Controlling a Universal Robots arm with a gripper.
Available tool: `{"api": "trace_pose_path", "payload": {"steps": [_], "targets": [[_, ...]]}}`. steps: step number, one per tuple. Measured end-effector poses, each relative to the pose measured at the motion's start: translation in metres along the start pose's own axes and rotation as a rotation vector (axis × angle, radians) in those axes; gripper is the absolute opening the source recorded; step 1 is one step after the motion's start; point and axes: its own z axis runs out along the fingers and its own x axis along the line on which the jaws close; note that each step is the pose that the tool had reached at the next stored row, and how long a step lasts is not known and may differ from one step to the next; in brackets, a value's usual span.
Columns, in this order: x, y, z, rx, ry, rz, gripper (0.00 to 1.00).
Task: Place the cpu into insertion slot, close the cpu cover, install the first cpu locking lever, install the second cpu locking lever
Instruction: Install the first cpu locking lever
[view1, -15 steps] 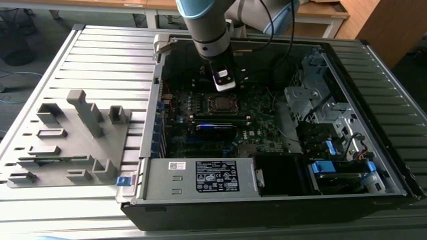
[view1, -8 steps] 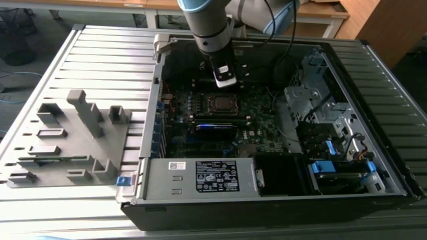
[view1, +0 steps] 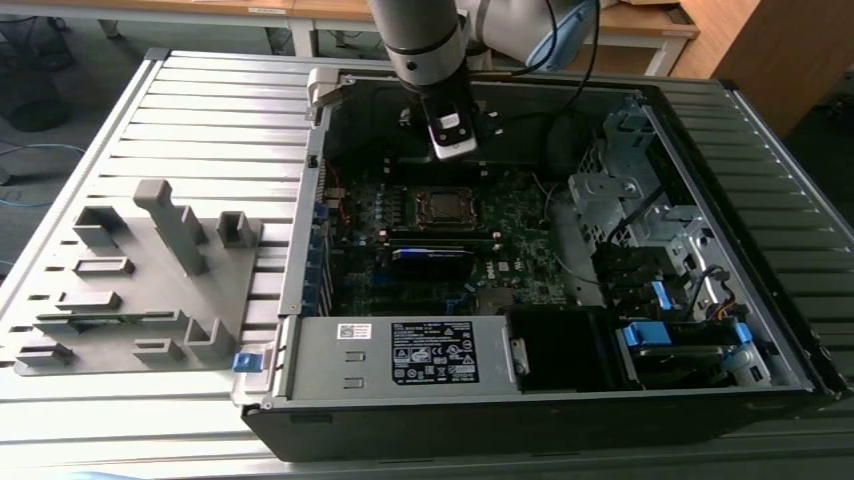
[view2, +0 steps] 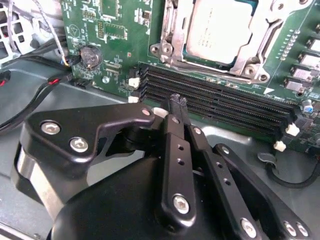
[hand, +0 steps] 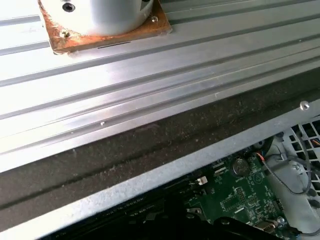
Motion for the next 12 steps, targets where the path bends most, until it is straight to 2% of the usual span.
{"api": "trace_pose_path", "payload": {"steps": [3,4,5,9,12], "targets": [[0.0000,0.0000,0.0000,0.0001,0.0001,0.000,0.11],[-0.0001,0.0000,0.0000,0.0015,0.0033,0.001,0.11],[-0.0002,0.0000,0.0001,0.0070,0.0147,0.003,0.11],[-0.0008,0.0001,0.0011,0.0371,0.0786,0.016,0.11],[-0.0015,0.0003,0.0017,0.0645,0.1260,0.025,0.11]]}}
